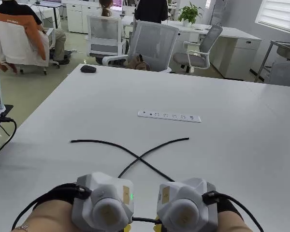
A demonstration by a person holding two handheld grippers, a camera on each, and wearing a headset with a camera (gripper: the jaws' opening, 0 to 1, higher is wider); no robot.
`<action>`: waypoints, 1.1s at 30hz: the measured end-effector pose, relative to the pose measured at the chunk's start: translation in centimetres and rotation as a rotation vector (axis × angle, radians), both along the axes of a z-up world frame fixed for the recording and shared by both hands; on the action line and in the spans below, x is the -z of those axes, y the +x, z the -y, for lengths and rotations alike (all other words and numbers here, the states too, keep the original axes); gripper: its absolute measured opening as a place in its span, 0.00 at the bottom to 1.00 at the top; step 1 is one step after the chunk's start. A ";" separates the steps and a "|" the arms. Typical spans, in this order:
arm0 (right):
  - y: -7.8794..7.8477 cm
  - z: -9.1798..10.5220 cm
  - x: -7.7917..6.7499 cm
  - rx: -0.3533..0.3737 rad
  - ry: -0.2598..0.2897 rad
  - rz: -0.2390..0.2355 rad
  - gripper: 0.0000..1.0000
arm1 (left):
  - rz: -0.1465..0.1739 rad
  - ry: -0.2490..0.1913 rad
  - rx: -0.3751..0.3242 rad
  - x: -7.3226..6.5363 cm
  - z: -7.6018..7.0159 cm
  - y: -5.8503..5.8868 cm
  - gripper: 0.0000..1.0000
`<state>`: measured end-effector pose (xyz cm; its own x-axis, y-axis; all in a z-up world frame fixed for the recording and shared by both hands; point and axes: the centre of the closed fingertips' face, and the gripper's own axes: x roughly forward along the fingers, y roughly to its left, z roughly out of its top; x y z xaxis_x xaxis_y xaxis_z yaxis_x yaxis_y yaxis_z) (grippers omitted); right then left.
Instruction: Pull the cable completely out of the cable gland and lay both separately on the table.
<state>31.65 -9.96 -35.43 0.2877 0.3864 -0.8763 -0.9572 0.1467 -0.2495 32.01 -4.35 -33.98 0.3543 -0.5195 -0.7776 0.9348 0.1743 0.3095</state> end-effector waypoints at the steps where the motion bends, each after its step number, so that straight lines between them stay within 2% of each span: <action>1: 0.3 0.8 0.3 0.039 -0.028 -0.003 0.03 | 0.002 0.004 -0.006 0.0 -0.1 0.1 0.17; 2: 0.9 2.7 0.8 0.113 -0.105 -0.002 0.04 | 0.002 0.008 -0.012 0.1 -0.3 0.2 0.17; 3: 1.3 4.0 1.1 0.133 -0.167 0.004 0.04 | 0.000 0.010 -0.015 0.1 -0.3 0.2 0.17; 4: 1.5 4.5 1.3 0.137 -0.177 0.006 0.05 | -0.003 0.013 -0.015 0.2 -0.4 0.2 0.17; 5: 1.5 4.5 1.3 0.150 -0.162 -0.007 0.05 | -0.004 0.014 -0.014 0.2 -0.4 0.2 0.17; 6: 1.0 4.4 1.5 0.186 -0.130 -0.050 0.06 | -0.004 0.014 -0.009 0.2 -0.3 0.1 0.17; 8: 0.6 4.1 1.5 0.196 -0.111 -0.074 0.09 | 0.000 0.028 -0.002 0.3 -0.3 0.0 0.17; 9: 0.7 4.1 1.5 0.184 -0.115 -0.065 0.12 | 0.002 0.032 0.002 0.4 -0.3 0.0 0.17; 11: 0.5 2.7 1.1 0.124 -0.088 -0.037 0.21 | 0.003 0.039 0.011 0.5 -0.4 -0.1 0.17; 13: 0.1 0.3 0.3 0.062 0.004 -0.031 0.24 | 0.001 0.024 0.016 0.3 0.0 -0.2 0.17; 14: -0.4 -0.9 -0.1 0.030 0.046 -0.041 0.24 | 0.003 0.015 0.023 0.2 0.2 -0.2 0.17; 16: -0.9 -2.6 -0.9 -0.038 0.104 -0.028 0.24 | 0.008 0.008 0.039 0.1 0.6 -0.4 0.17; 18: -1.4 -3.6 -1.5 -0.070 0.143 -0.027 0.23 | 0.007 0.005 0.075 0.1 1.0 -1.0 0.17; 20: -1.8 -3.8 -1.6 -0.085 0.152 -0.040 0.15 | 0.004 -0.002 0.097 0.0 1.4 -1.4 0.17; 21: -1.8 -3.6 -1.5 -0.083 0.146 -0.042 0.10 | 0.005 -0.001 0.091 0.0 1.4 -1.4 0.17; 22: -2.3 -3.5 -1.0 -0.084 0.137 -0.070 0.03 | 0.006 -0.002 0.089 0.0 1.4 -1.2 0.17; 25: -2.1 -3.0 -0.7 -0.098 0.098 -0.043 0.03 | 0.002 -0.008 0.081 0.0 1.4 -1.0 0.17; 29: -1.8 -2.4 -0.4 -0.053 0.088 -0.062 0.03 | 0.005 0.003 0.076 0.2 1.1 -0.8 0.17; 31: -1.6 -1.8 0.0 -0.039 0.062 -0.060 0.03 | 0.005 0.004 0.072 0.2 1.0 -0.7 0.17; 33: -1.2 -0.7 0.6 -0.025 0.006 -0.048 0.03 | 0.005 0.002 0.070 0.2 1.1 -0.7 0.17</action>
